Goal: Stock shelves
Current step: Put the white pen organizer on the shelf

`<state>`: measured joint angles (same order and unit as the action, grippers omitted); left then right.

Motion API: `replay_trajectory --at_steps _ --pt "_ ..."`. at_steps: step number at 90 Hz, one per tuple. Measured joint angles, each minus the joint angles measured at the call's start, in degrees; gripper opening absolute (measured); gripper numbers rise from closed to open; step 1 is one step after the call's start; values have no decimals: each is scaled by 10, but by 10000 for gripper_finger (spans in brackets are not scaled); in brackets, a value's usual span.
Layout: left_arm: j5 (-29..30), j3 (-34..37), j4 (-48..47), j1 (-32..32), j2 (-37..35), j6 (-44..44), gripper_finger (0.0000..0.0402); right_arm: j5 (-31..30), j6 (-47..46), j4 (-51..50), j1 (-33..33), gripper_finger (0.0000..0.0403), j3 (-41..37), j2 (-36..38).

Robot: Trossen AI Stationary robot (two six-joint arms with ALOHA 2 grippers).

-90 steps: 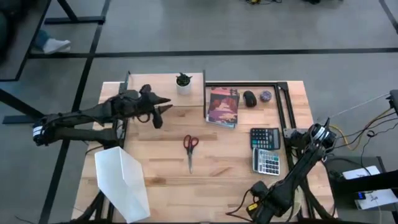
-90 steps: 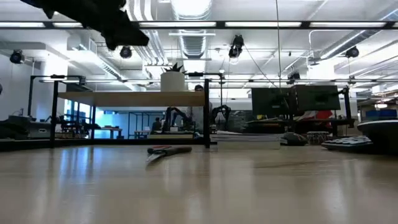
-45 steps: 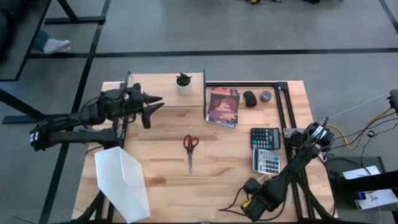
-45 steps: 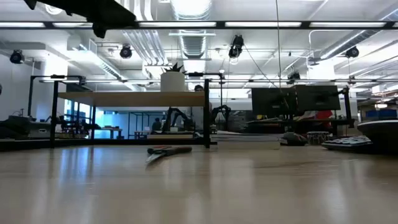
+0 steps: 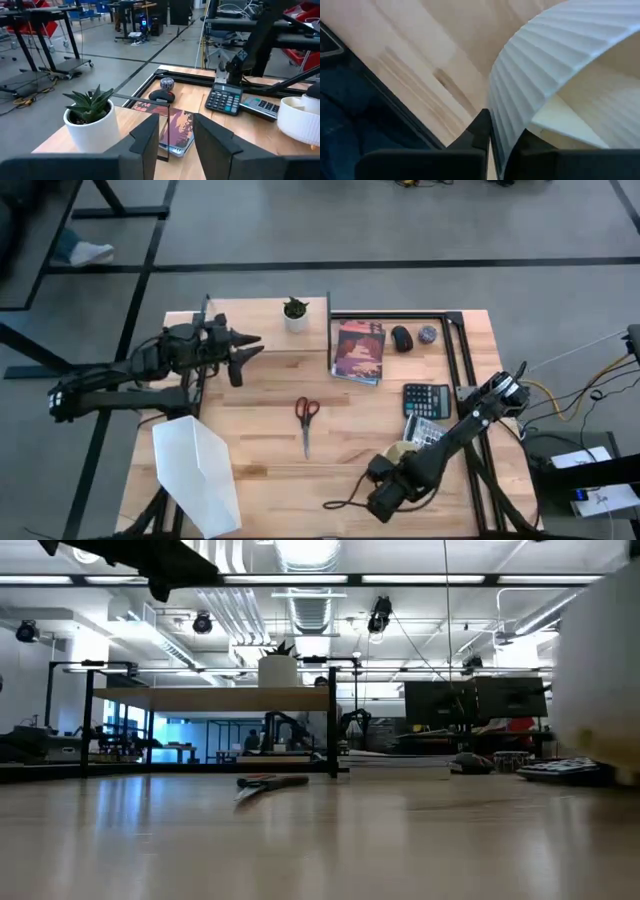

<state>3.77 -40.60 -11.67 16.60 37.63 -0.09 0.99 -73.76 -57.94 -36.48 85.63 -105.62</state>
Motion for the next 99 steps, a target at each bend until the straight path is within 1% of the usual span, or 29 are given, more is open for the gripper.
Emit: replay_trajectory --at_steps 14,28,34,49,59,82,99 --pt "0 0 -2 0 1 11 109 -25 104 0 23 0 0 0" --pt "0 0 -10 0 3 11 103 -27 177 3 47 0 0 0" --pt "-1 0 -12 0 6 11 100 -29 226 6 55 0 0 0" --pt "-48 2 -31 0 27 21 103 -62 364 37 74 0 0 0" --pt "-59 2 -32 0 40 24 108 -83 443 55 90 0 0 0" --pt "-59 2 -38 0 51 26 116 -86 691 84 129 0 0 0" --pt "-59 2 -67 0 51 29 106 -87 863 120 164 0 0 0"
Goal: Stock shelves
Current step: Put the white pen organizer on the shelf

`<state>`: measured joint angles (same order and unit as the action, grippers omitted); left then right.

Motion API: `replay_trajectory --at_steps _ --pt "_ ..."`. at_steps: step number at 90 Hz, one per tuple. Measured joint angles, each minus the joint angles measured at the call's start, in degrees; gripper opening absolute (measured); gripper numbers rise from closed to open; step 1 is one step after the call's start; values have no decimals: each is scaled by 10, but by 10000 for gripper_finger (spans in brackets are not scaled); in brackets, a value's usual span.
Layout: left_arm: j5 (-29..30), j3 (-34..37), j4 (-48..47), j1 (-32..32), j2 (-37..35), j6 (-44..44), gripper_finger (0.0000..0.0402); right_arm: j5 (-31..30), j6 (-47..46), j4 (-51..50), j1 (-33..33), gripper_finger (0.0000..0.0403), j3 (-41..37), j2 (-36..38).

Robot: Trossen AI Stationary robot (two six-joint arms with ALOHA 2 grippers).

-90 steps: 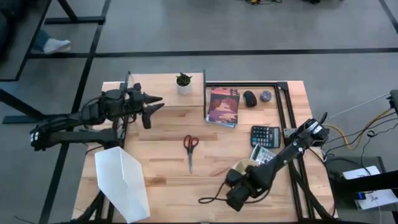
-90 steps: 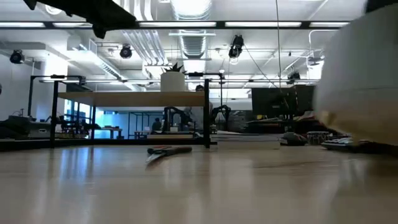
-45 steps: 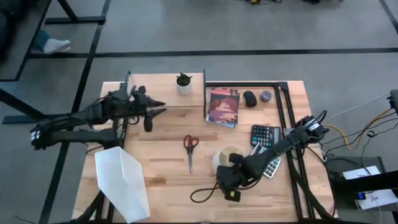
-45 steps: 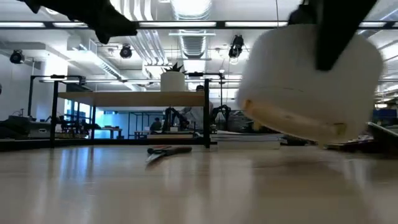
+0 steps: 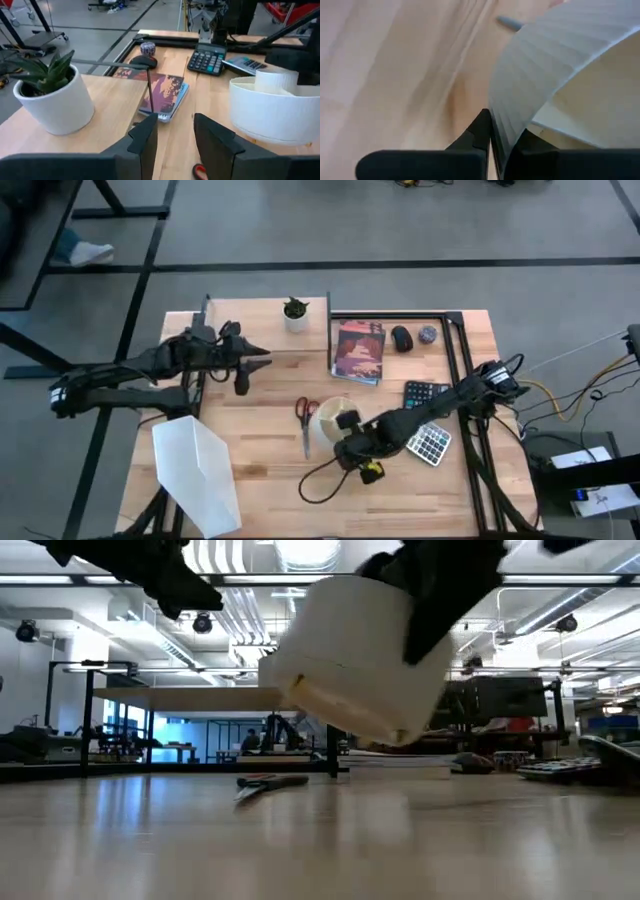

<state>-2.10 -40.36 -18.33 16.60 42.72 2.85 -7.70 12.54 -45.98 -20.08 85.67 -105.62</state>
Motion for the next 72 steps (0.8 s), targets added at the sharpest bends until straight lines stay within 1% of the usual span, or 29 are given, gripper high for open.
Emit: replay_trajectory --at_steps 13,25,37,48,58,63,72 --pt "0 0 -29 0 -4 11 100 0 139 42 31 0 0 0" --pt "0 0 -33 0 -11 2 103 0 237 100 67 0 0 0" --pt "0 0 -44 0 -28 -10 107 -1 306 149 101 0 0 0" --pt "-1 -1 -59 0 -45 -10 107 2 343 152 126 0 10 -1" --pt "-4 -1 -57 0 -55 -8 104 7 404 152 144 0 16 -4" --pt "-4 -1 -53 0 -58 -4 105 21 437 152 152 0 19 -4" --pt "-10 -2 -47 0 -60 0 116 86 476 156 169 0 22 -4"
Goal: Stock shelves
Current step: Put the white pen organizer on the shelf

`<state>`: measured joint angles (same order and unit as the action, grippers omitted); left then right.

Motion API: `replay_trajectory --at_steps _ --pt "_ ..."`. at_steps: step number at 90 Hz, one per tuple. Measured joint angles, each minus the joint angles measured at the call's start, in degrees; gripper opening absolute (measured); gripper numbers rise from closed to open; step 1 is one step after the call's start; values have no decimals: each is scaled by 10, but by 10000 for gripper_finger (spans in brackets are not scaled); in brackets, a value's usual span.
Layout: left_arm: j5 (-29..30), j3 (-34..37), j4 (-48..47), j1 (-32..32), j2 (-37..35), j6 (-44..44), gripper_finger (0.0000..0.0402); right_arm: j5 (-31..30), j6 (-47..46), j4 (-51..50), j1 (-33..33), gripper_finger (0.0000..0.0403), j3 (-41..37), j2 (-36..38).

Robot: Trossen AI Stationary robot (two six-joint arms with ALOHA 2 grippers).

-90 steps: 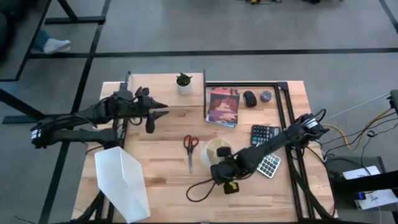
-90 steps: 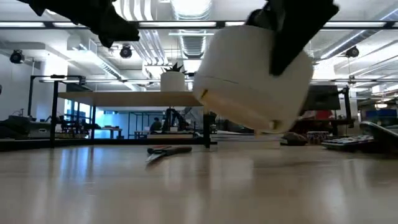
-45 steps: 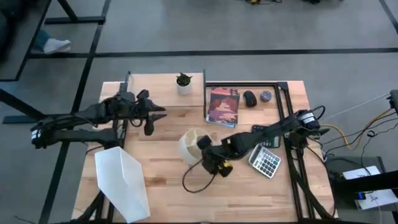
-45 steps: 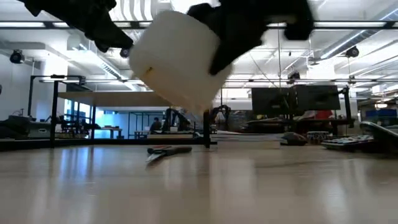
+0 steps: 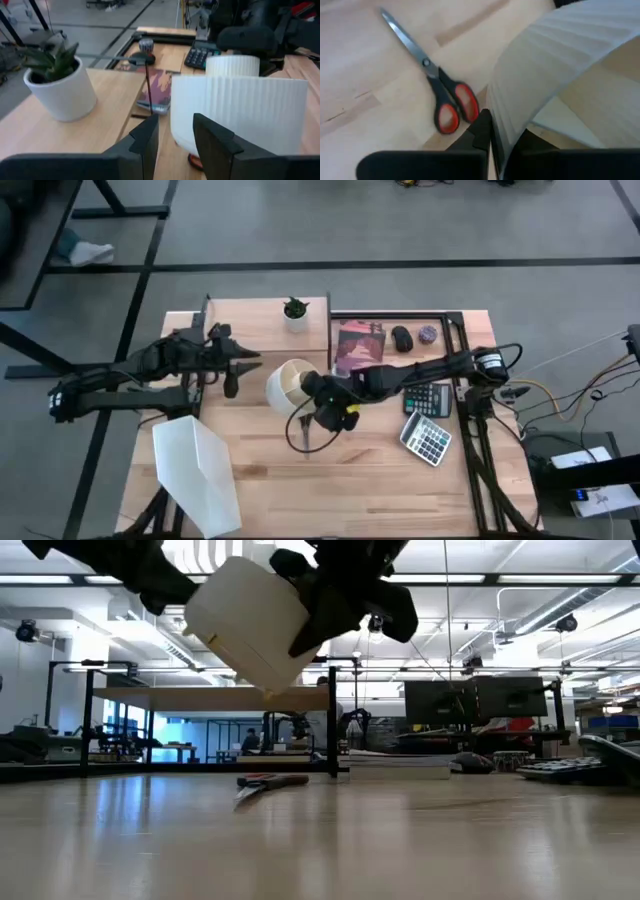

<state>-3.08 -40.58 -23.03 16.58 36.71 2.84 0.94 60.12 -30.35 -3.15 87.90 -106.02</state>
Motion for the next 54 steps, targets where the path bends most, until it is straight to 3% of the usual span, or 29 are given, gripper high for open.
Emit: replay_trajectory --at_steps 14,29,54 --pt "-7 -6 -5 0 7 17 147 54 44 8 31 0 0 -1" --pt "32 -51 -16 0 16 46 179 82 62 91 67 0 0 -1" --pt "115 -171 -160 0 24 67 201 91 65 207 115 0 0 -1"
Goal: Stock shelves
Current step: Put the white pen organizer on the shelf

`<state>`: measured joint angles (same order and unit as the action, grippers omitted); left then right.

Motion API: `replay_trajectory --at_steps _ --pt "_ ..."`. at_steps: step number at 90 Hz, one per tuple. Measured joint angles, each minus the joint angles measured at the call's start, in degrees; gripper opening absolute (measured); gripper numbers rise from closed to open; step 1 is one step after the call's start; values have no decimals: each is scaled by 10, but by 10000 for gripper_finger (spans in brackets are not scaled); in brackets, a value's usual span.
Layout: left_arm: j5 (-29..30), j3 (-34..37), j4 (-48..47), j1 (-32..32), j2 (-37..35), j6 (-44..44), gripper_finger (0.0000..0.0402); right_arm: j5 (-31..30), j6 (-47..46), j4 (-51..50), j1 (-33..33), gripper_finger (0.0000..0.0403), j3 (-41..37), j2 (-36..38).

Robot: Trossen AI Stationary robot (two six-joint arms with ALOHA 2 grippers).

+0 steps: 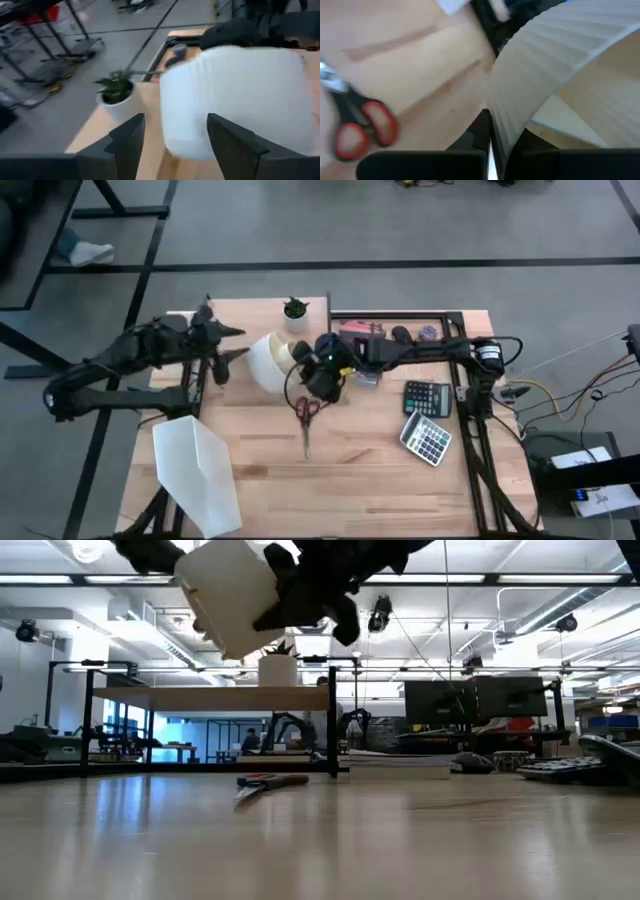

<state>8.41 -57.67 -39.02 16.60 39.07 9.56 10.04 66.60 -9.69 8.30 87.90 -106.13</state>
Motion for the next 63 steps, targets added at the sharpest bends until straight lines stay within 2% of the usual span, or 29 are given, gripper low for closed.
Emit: replay_trajectory --at_steps 27,48,63 --pt "6 -7 -11 0 0 13 188 8 -10 176 38 0 0 -17" --pt "59 -7 -14 0 4 24 178 9 -34 207 56 0 21 -33" --pt "63 -7 -16 0 11 23 180 -5 -75 184 69 0 51 -46"
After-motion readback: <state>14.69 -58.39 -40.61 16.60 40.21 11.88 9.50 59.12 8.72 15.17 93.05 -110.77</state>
